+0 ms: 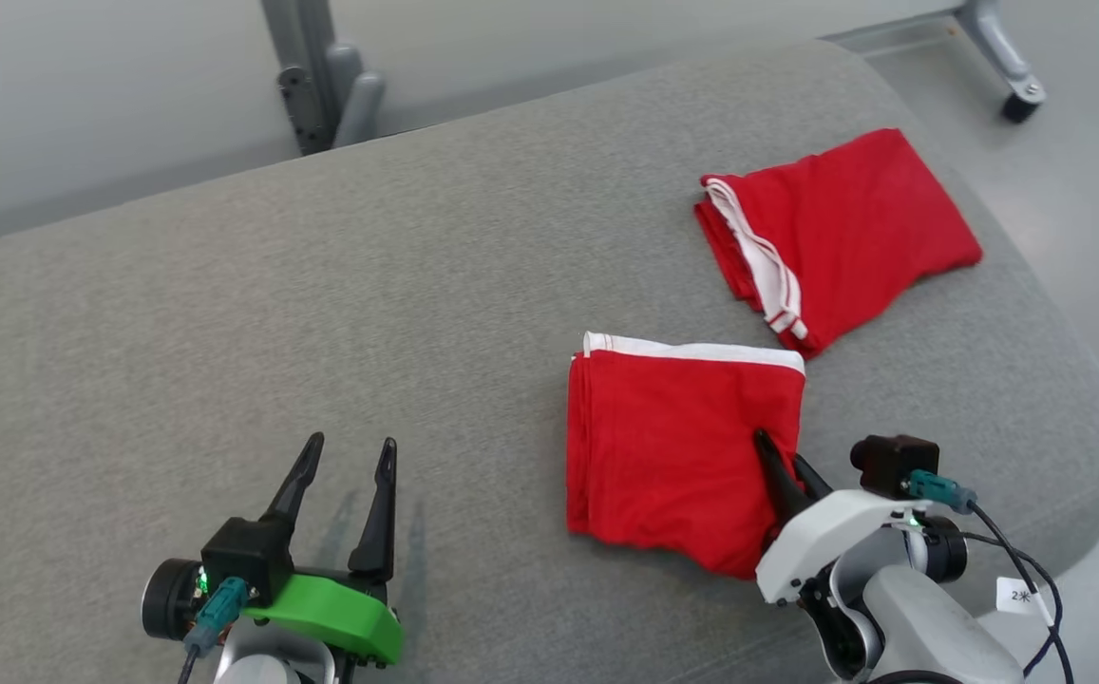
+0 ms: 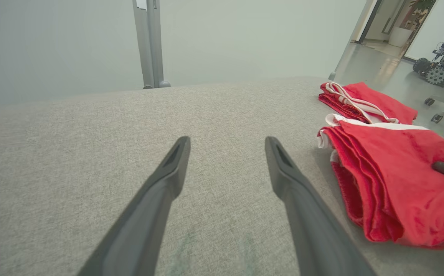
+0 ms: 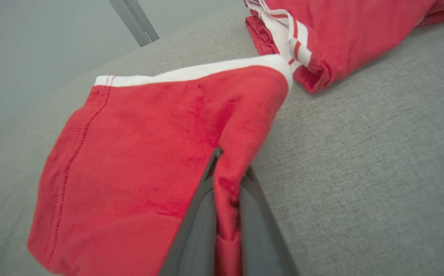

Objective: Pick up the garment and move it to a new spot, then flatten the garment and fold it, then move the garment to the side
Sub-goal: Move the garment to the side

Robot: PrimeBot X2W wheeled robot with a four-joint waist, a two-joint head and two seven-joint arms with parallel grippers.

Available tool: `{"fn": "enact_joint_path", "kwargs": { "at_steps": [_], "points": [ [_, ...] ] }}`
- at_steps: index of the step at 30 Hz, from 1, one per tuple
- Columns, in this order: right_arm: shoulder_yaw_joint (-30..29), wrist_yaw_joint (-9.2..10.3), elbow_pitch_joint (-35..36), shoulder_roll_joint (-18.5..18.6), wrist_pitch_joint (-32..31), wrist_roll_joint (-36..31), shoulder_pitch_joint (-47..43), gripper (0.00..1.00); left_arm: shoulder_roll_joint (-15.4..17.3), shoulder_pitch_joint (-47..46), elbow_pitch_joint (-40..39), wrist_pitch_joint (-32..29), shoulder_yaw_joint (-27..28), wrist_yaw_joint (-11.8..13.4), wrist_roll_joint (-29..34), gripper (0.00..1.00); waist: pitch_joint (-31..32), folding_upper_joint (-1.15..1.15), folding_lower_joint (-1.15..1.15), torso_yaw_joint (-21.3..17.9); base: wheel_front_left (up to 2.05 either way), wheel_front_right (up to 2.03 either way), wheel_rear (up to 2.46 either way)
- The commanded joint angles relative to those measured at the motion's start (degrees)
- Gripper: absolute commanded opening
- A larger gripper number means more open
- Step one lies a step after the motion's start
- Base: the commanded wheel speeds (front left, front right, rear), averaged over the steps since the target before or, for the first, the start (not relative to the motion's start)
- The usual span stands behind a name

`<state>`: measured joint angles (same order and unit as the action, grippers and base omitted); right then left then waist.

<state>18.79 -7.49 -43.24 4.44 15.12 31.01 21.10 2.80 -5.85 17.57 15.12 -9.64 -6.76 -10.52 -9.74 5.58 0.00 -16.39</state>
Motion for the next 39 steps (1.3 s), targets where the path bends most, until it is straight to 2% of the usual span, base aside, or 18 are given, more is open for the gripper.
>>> {"fn": "enact_joint_path", "kwargs": {
  "at_steps": [1,5,15,23,32,33,34,35,39],
  "points": [
    [0.2,0.03,0.3,0.1,0.0,-0.1,1.0,0.00,0.2,-0.9,0.2,0.0,0.2,-0.1,0.2,1.00,-2.7,0.00,0.00,-6.8,0.00,0.00,0.00],
    [1.4,0.02,0.4,0.3,0.0,-1.0,3.5,0.00,0.2,-2.4,0.4,0.0,-0.1,-0.4,1.6,1.00,-5.1,0.00,0.00,-6.3,0.00,0.00,0.00],
    [4.2,0.04,1.2,3.9,0.0,-5.1,14.3,0.00,0.8,-5.2,0.6,0.0,0.0,-0.7,4.2,1.00,-11.3,0.00,0.00,-0.6,0.00,0.00,0.00],
    [3.9,0.04,-4.5,11.6,0.0,-8.8,28.1,0.00,1.5,-7.6,0.5,0.0,-0.9,-0.8,5.3,1.00,-16.0,0.00,0.00,5.2,0.00,0.00,0.00],
    [-2.5,0.05,-17.2,21.6,0.0,-14.5,34.0,0.00,1.1,-9.1,-0.1,0.0,-0.4,-0.8,4.9,1.00,-18.0,0.00,0.00,10.3,0.00,0.00,0.00],
    [-4.0,0.06,-18.0,22.4,0.0,-15.3,34.2,0.06,1.1,-9.0,-0.1,0.0,-0.4,-0.8,4.9,1.00,-18.1,0.00,0.00,10.6,0.00,0.00,0.00],
    [-5.8,0.07,-18.5,23.3,0.0,-17.0,34.5,0.59,1.1,-9.0,-0.2,0.0,-0.3,-0.8,4.9,1.00,-18.1,0.00,0.00,10.8,0.00,0.00,0.00],
    [-7.3,0.07,-18.7,23.9,0.0,-18.9,34.4,1.00,1.0,-9.0,-0.2,0.0,-0.3,-0.8,4.9,1.00,-18.1,0.00,0.00,11.0,0.00,0.00,0.00],
    [-14.0,0.07,-18.6,24.5,0.0,-23.9,32.7,1.00,1.0,-8.8,-0.2,0.0,-0.1,-0.8,5.0,1.00,-17.5,0.00,0.00,11.6,0.00,0.00,0.00]
  ]
}}
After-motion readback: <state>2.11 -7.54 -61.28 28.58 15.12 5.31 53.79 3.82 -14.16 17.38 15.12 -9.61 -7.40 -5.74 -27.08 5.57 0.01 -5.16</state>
